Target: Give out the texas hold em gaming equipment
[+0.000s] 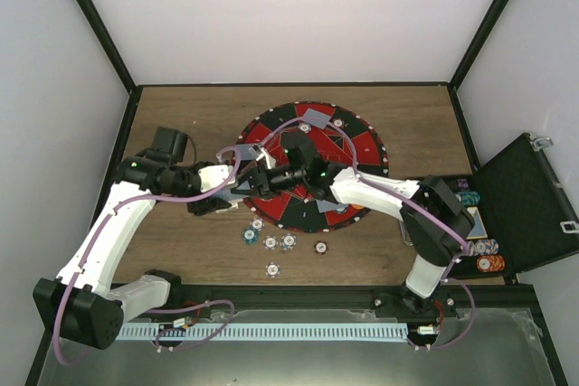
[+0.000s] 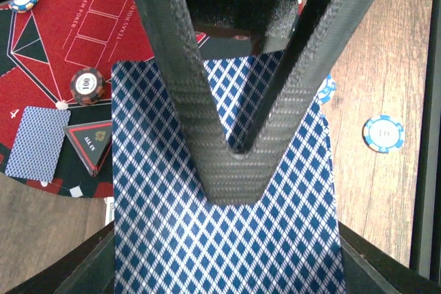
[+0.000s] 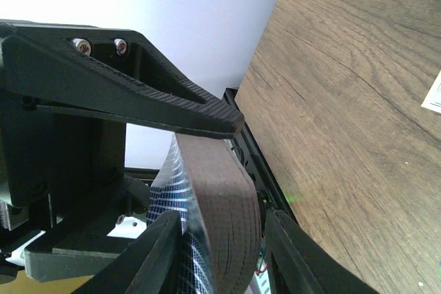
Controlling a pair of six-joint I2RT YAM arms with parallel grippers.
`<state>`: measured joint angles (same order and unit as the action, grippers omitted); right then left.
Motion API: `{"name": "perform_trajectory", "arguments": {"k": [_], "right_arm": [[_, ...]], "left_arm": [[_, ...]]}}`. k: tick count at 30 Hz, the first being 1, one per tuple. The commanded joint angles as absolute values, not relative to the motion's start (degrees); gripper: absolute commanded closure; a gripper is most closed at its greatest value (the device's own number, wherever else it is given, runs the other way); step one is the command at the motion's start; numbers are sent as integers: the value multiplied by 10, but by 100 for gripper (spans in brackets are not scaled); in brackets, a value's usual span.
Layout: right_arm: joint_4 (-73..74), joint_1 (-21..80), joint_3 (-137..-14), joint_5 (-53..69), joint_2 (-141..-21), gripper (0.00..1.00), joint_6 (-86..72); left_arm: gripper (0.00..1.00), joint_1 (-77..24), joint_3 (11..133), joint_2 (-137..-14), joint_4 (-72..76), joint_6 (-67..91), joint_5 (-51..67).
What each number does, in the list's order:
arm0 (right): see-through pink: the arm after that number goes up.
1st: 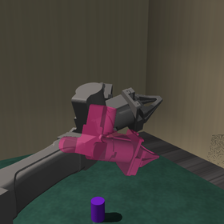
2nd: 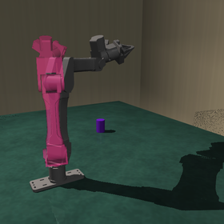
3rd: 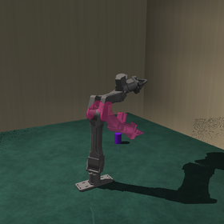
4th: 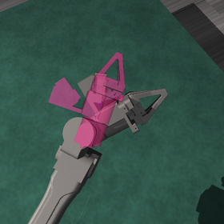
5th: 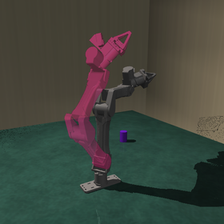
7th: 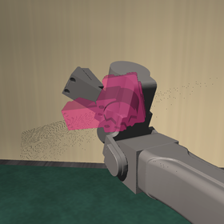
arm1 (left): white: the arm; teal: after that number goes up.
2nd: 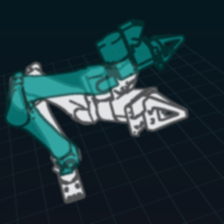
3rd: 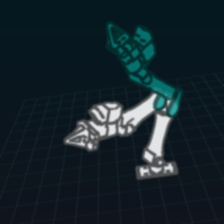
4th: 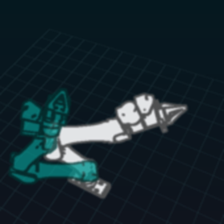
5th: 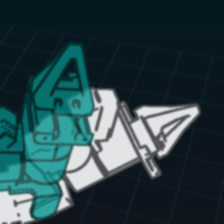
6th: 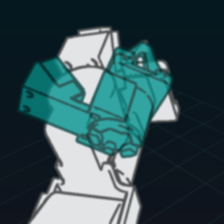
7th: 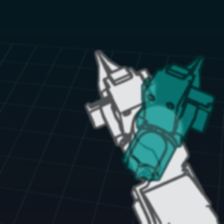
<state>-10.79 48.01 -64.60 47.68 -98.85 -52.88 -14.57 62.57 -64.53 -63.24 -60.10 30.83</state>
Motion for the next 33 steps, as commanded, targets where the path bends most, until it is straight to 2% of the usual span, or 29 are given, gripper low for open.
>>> {"name": "perform_trajectory", "arguments": {"k": [1, 9, 11, 15, 20, 28, 33], "right_arm": [[-36, 467, -630, 460, -975, 65, -502], [0, 458, -630, 449, -953, 68, -481], [6, 456, -630, 447, -948, 72, -479], [20, 452, -631, 440, -934, 88, -475], [43, 440, -632, 432, -912, 97, -464], [89, 386, -644, 440, -898, 99, -425], [100, 335, -678, 454, -935, 99, -400]], "left_arm": [[96, -142, 646, -639, -613, -603, 324], [96, -142, 643, -638, -613, -604, 323], [96, -142, 643, -638, -613, -604, 322], [96, -142, 641, -636, -612, -605, 320], [96, -142, 637, -636, -611, -606, 317], [96, -142, 637, -636, -611, -606, 315], [96, -142, 637, -632, -616, -605, 314]]}}
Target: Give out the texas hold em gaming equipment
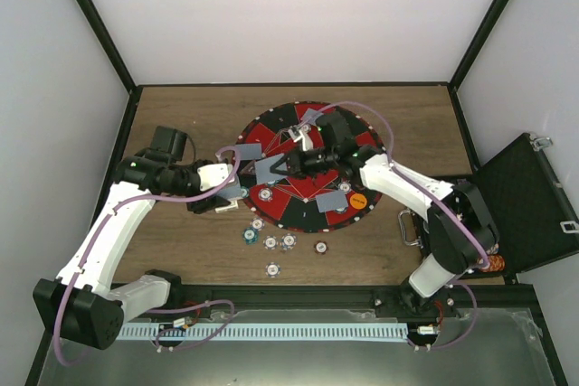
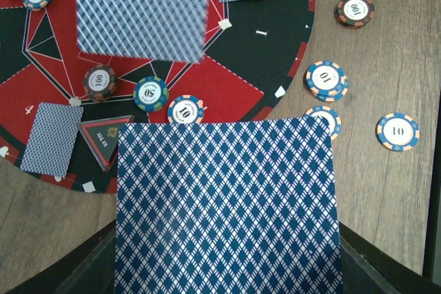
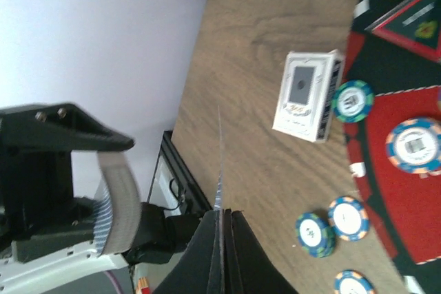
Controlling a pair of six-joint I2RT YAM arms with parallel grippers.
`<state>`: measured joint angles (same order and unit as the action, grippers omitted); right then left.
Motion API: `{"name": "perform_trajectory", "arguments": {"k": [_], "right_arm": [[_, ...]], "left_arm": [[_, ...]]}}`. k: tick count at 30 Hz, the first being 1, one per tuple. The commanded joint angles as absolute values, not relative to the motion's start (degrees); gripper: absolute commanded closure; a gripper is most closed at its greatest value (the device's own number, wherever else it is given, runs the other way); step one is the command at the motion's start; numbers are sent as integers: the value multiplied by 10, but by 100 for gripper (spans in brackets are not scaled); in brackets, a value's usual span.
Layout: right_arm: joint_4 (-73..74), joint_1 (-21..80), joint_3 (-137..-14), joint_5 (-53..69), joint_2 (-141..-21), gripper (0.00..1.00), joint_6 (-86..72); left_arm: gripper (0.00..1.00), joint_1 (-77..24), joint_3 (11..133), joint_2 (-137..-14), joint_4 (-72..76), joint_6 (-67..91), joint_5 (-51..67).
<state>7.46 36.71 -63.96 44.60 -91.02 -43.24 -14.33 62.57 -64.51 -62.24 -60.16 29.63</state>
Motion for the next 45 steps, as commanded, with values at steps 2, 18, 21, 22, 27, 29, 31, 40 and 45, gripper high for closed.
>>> {"name": "perform_trajectory", "arguments": {"k": [2, 18, 21, 22, 27, 29, 31, 40, 45], "right_arm": [[108, 325, -717, 450, -974, 99, -385], [281, 321, -1246, 414, -1456, 94, -342], [285, 321, -1271, 411, -1478, 83, -342], [288, 321, -1270, 406, -1477, 77, -338], [323, 320, -1262, 357, -1444, 51, -295], [339, 318, -1262, 335, -1426, 45, -277], [355, 313, -1264, 311, -1398, 38, -256], [351, 310, -1148, 293, -1252, 25, -240], [211, 315, -941, 355, -1092, 15, -304]], "left_arm": [[96, -142, 638, -630, -618, -604, 313], [96, -142, 649, -611, -647, -594, 314], [96, -142, 646, -608, -649, -598, 310], [96, -142, 645, -607, -650, -599, 309], [96, -142, 646, -608, -650, -600, 312], [96, -142, 648, -607, -650, -599, 314], [96, -142, 649, -607, -649, -596, 315], [96, -142, 642, -596, -651, -596, 311], [96, -142, 639, -599, -643, -595, 315]]}}
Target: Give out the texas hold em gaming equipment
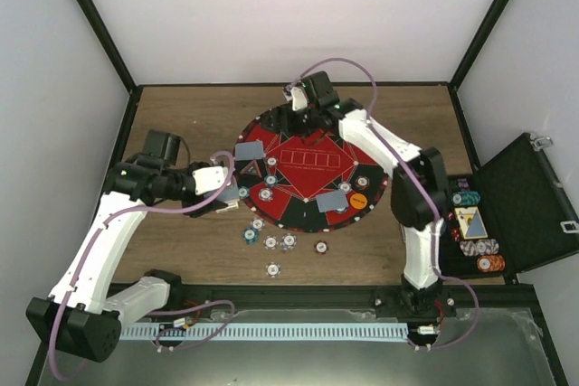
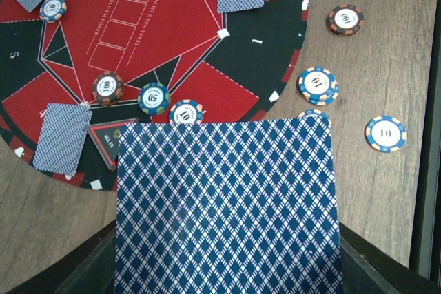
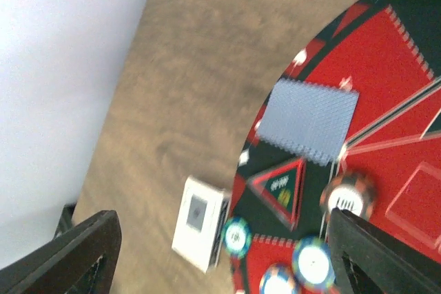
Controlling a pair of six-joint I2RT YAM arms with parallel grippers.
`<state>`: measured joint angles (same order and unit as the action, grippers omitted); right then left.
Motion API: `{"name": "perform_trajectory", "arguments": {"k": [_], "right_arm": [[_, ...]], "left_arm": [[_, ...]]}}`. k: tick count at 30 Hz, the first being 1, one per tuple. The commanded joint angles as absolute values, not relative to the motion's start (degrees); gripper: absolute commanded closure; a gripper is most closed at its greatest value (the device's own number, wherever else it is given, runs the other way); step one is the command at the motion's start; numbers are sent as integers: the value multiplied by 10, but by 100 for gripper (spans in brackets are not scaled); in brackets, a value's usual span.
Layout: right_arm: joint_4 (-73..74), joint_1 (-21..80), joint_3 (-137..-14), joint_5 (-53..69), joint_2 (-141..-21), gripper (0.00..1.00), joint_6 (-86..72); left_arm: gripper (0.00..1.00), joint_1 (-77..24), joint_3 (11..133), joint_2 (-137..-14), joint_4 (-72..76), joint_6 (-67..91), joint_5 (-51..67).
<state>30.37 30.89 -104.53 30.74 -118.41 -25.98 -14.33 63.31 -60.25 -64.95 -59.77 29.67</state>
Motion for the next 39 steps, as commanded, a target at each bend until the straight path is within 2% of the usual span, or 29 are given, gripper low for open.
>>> {"name": "perform_trajectory", "arguments": {"k": [1, 6, 13, 39], "right_arm": [[185, 319, -890, 372, -1053, 14, -317], [109, 363, -764, 402, -953, 10, -366], [-11, 448, -667, 432, -917, 11, -450], [-134, 504, -720, 512, -1057, 17, -532]], "left_arm": [[96, -142, 638, -600, -641, -596, 316], [96, -142, 637, -606, -630, -595, 320], [96, -142, 638, -611, -627, -593, 328], [96, -142, 636, -611, -627, -600, 320]]}}
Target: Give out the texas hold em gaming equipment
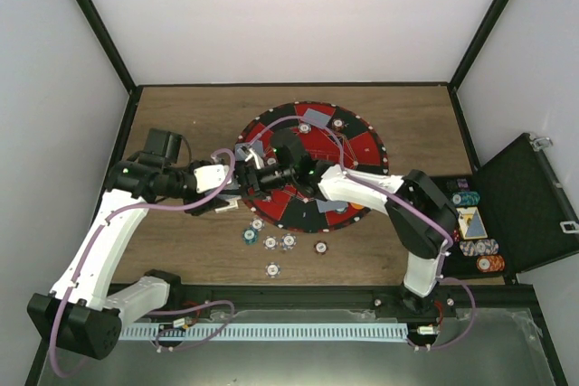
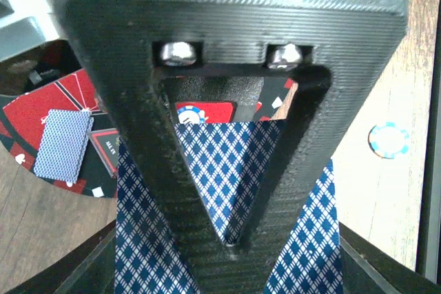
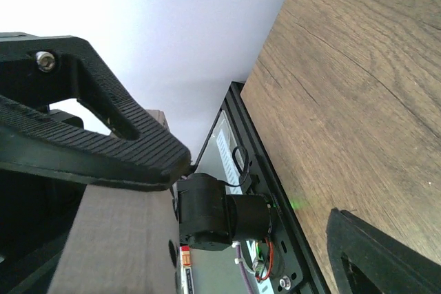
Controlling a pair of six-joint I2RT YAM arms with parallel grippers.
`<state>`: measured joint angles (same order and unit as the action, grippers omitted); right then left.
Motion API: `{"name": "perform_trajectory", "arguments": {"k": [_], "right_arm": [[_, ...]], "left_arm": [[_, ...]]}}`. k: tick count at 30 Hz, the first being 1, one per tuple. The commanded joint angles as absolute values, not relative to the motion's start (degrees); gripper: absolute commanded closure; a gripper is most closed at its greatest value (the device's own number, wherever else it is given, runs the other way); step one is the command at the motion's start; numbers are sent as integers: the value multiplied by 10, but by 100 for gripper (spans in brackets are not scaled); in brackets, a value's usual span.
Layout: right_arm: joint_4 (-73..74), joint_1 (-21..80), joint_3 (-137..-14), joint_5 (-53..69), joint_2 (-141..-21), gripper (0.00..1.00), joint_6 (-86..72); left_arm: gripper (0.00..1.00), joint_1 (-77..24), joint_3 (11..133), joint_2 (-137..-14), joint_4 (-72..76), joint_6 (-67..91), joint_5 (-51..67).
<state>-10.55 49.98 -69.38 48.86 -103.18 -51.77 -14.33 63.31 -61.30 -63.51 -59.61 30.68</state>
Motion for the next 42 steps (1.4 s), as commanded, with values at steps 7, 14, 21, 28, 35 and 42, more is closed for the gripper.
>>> {"name": "perform_trajectory", "arguments": {"k": [7, 14, 21, 28, 35, 42], "right_arm": [[-110, 491, -687, 500, -1059, 25, -511], [-91, 468, -649, 489, -1024, 33, -496], [-39, 466, -656, 465, -1002, 48, -468], [-19, 461, -652, 453, -987, 61, -457], [-5, 453, -651, 447, -979, 64, -449], [4, 447, -647, 445, -968, 68, -444]], "left_arm": [[96, -141, 637, -608, -629, -603, 321], [96, -142, 639, -604, -630, -606, 319], [96, -141, 637, -604, -626, -606, 321], [96, -142, 638, -604, -626, -605, 320], [96, -142, 638, -603, -627, -607, 318], [96, -142, 640, -605, -628, -607, 316]]}}
